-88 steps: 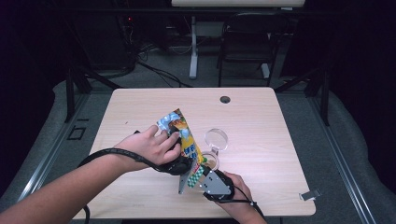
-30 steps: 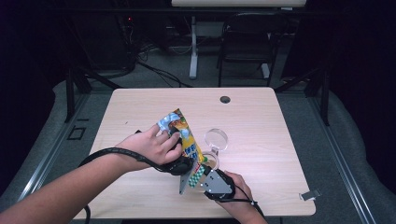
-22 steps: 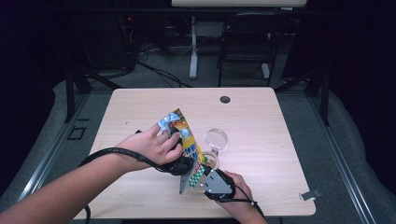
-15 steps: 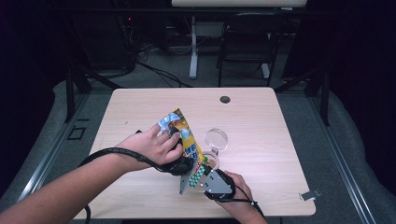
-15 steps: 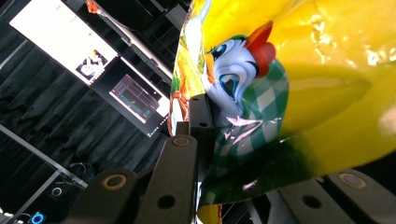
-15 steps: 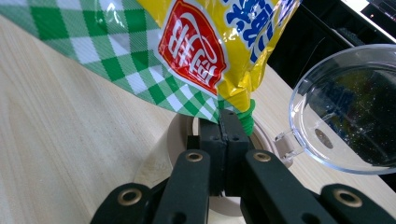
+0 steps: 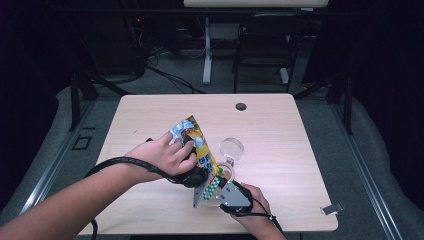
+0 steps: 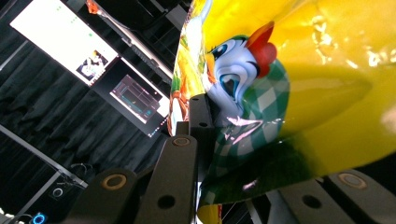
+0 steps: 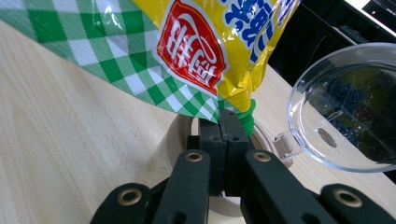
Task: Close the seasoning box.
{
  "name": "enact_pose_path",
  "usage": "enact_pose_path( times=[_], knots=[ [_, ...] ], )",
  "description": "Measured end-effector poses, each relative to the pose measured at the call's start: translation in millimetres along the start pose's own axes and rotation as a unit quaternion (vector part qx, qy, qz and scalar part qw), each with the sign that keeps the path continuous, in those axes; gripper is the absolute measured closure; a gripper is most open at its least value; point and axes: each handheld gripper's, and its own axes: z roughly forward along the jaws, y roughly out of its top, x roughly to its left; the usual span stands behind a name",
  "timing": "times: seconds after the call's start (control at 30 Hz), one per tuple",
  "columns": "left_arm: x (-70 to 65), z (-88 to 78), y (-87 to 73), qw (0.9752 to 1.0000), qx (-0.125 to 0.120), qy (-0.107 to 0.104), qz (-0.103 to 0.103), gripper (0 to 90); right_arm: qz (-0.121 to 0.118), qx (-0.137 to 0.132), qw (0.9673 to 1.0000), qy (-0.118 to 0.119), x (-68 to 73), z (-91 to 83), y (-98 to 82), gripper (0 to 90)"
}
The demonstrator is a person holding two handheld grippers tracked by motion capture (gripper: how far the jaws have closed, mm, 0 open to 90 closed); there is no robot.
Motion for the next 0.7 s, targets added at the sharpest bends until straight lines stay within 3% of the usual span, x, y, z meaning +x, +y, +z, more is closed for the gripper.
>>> enact_pose_path(
  times=[0.7],
  knots=[
    [-0.2, 0.5, 0.6, 1.0, 0.001, -0.007, 0.003, 85.9, 0.014, 0.001, 0.9999, 0.009, -1.5, 0.7, -0.7, 89.9]
  ],
)
